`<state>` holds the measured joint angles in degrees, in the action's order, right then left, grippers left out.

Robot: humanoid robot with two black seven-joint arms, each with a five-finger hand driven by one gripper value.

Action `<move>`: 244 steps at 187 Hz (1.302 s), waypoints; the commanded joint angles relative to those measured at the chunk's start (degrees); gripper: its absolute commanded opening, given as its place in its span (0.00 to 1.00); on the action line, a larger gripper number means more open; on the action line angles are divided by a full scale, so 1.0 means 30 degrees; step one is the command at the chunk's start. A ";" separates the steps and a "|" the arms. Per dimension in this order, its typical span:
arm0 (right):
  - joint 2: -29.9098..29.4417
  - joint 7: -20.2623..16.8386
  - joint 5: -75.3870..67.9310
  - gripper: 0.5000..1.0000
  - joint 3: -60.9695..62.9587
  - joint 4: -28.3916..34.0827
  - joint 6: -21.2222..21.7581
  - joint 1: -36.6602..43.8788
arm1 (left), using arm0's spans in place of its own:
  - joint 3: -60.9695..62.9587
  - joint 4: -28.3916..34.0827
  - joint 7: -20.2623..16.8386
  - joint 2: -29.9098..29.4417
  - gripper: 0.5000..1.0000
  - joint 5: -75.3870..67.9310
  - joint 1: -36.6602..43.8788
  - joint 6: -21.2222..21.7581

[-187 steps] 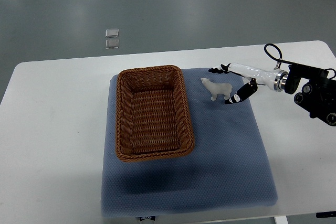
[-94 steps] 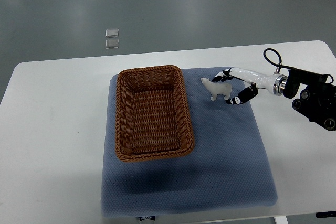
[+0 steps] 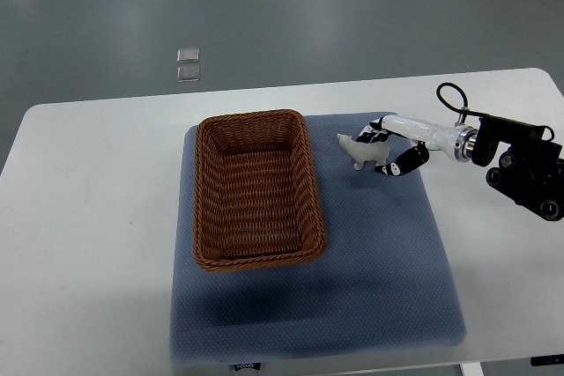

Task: Place white bear in brown basket with right hand
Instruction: 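Lift the bear with the right hand and carry it over the basket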

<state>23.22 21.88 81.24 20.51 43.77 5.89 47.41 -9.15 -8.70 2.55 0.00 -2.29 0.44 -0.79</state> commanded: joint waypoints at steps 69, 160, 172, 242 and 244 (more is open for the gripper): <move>-0.0034 -0.1112 0.0312 0.00 -0.0069 -0.0148 -0.1260 -0.0013 | 0.0003 0.0000 0.0000 0.0000 1.00 0.0001 0.0000 0.0000; 0.0582 -0.0321 -0.1124 0.00 0.1396 0.2576 -0.2403 0.1393 | 0.0003 0.0000 0.0000 0.0000 1.00 0.0001 0.0000 0.0000; 0.0377 -0.0321 -0.1095 0.00 0.1396 0.3045 -0.2374 0.1628 | 0.0003 0.0000 0.0000 0.0000 1.00 0.0001 0.0000 0.0000; -0.1498 0.0440 -0.0890 0.00 -0.0069 0.4539 -0.2256 0.1891 | 0.0003 0.0000 0.0000 0.0000 1.00 0.0001 0.0000 0.0000; -0.1556 0.0470 -0.0890 0.00 -0.0098 0.4539 -0.2256 0.1891 | 0.0003 0.0000 0.0000 0.0000 1.00 0.0001 0.0000 0.0000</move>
<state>20.47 22.19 78.54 21.76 57.24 -0.88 53.02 -9.15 -8.70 2.54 0.00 -2.28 0.42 -0.79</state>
